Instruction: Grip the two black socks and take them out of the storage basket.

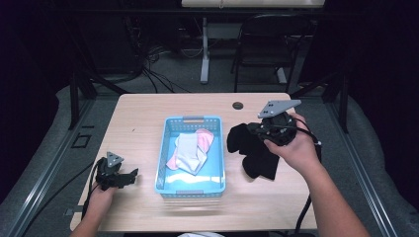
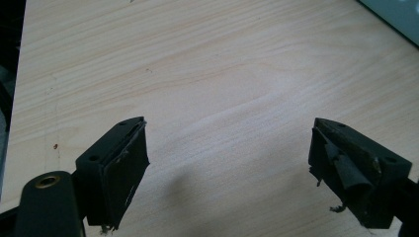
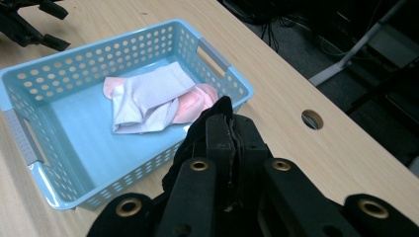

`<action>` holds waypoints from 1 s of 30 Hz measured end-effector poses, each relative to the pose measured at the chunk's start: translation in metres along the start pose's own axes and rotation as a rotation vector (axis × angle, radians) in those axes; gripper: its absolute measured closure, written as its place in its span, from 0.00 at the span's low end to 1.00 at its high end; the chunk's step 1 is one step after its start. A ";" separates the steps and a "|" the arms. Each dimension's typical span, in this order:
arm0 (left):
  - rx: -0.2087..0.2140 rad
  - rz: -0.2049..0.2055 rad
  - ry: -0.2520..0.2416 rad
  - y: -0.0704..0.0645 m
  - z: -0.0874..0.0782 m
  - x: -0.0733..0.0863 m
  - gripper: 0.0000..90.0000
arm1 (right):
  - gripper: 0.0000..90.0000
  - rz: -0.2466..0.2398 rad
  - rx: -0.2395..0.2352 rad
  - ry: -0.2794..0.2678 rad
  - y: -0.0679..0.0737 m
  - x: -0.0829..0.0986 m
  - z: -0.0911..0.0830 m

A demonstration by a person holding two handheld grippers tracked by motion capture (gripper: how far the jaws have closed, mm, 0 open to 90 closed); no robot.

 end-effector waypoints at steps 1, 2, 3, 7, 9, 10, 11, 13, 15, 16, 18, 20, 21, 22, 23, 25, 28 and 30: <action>0.000 0.000 0.000 0.000 0.000 0.000 0.17 | 0.97 0.009 0.003 0.004 -0.002 0.003 0.001; 0.000 0.000 0.000 0.000 0.000 0.000 0.17 | 0.97 0.014 0.003 0.004 -0.004 0.005 0.003; -0.001 0.000 0.000 0.000 0.000 0.000 0.17 | 0.97 0.024 0.004 0.010 -0.006 0.008 0.005; 0.000 0.001 0.000 0.000 0.000 0.000 0.17 | 0.97 0.046 0.007 0.027 -0.011 0.018 0.014; 0.001 0.001 0.001 0.000 0.000 0.000 0.17 | 0.97 0.051 0.005 0.035 -0.012 0.022 0.016; 0.001 0.001 0.001 0.000 0.000 0.000 0.17 | 0.97 0.062 0.004 0.044 -0.014 0.028 0.023; 0.001 0.002 0.001 0.000 0.000 0.000 0.17 | 0.97 0.069 0.003 0.052 -0.015 0.031 0.025; 0.002 0.001 0.001 0.000 0.000 0.000 0.17 | 0.97 0.079 -0.004 0.058 -0.015 0.037 0.031; 0.001 0.002 0.002 0.000 0.000 0.000 0.17 | 0.97 0.091 -0.010 0.066 -0.015 0.042 0.036; 0.002 0.002 0.002 0.000 0.000 0.000 0.17 | 0.97 0.095 -0.015 0.068 -0.014 0.045 0.038; 0.002 0.002 0.002 0.000 0.000 0.000 0.17 | 0.97 0.103 -0.017 0.081 -0.014 0.050 0.043; 0.002 0.002 0.001 0.000 0.000 0.000 0.17 | 0.97 0.108 -0.015 0.090 -0.016 0.055 0.047; 0.001 0.002 0.001 0.000 0.000 0.000 0.17 | 0.97 0.109 -0.011 0.097 -0.017 0.057 0.049; 0.002 0.001 0.001 0.000 0.000 0.000 0.17 | 0.97 0.120 -0.016 0.100 -0.018 0.059 0.050; 0.002 0.002 0.001 0.000 0.000 0.000 0.17 | 0.97 0.125 -0.017 0.109 -0.020 0.062 0.052; 0.002 0.001 0.001 0.000 0.000 0.000 0.17 | 0.97 0.149 -0.006 0.115 -0.025 0.068 0.058; 0.002 0.001 0.000 0.000 0.000 0.000 0.17 | 0.97 0.186 0.015 0.128 -0.037 0.078 0.064; 0.001 0.001 0.001 0.000 0.001 0.000 0.17 | 0.97 0.215 0.030 0.128 -0.045 0.084 0.069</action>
Point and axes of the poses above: each handheld gripper's, and its own axes: z roughly forward along the jaws, x roughly out of its underside, y roughly to its left, the point moved 9 cm from there along z, roughly forward along the jaws, and after that the axes turned 13 degrees about z, right-handed, at the moved point
